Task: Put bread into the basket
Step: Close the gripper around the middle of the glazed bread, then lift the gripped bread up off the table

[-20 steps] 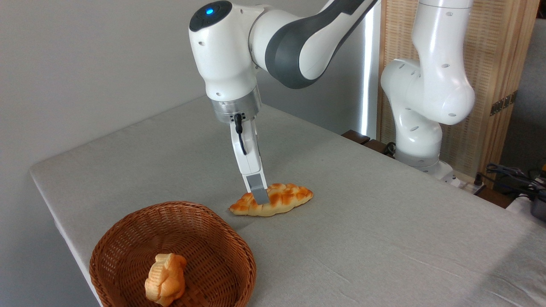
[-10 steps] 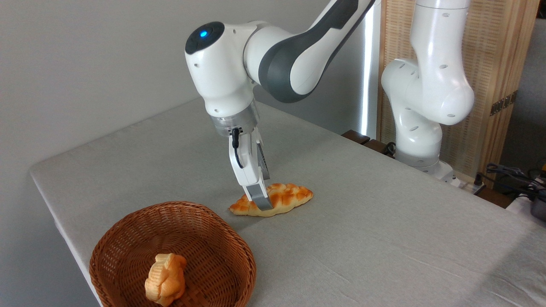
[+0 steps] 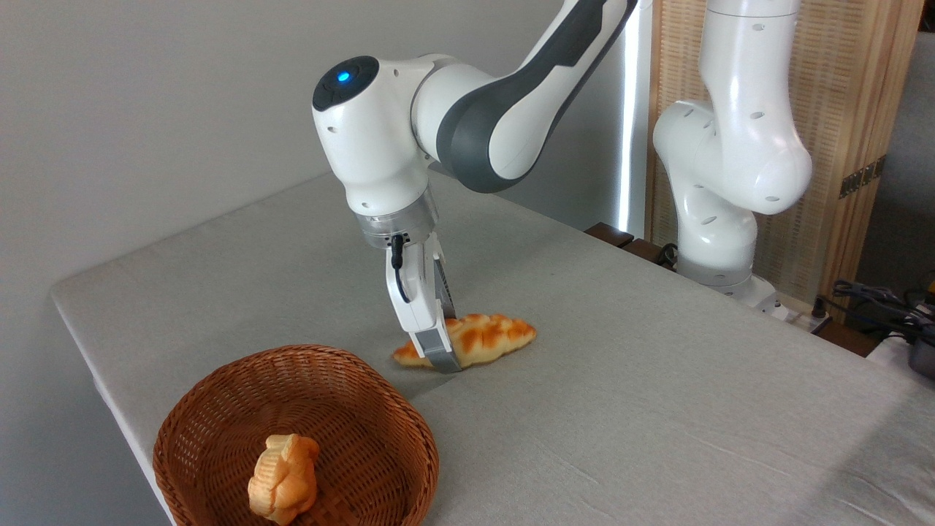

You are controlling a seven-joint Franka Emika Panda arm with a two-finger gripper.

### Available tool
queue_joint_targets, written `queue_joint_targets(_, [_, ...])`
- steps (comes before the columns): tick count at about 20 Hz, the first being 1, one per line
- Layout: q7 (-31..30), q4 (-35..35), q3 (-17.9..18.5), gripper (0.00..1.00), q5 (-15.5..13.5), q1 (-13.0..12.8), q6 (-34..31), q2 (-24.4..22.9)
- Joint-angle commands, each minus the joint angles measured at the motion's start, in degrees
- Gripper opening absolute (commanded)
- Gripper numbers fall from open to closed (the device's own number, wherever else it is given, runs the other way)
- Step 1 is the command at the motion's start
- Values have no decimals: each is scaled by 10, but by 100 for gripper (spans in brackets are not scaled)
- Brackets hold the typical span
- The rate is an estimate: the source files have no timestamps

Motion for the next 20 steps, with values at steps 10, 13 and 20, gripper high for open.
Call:
queue_joint_targets(10, [10,4,4,34,-1,-11,10,5])
queue_joint_targets(13, [8,6,4,34,-1,-11,10,4])
queue_joint_targets(20, [7,48,11,35,-8,-5,-39,-11])
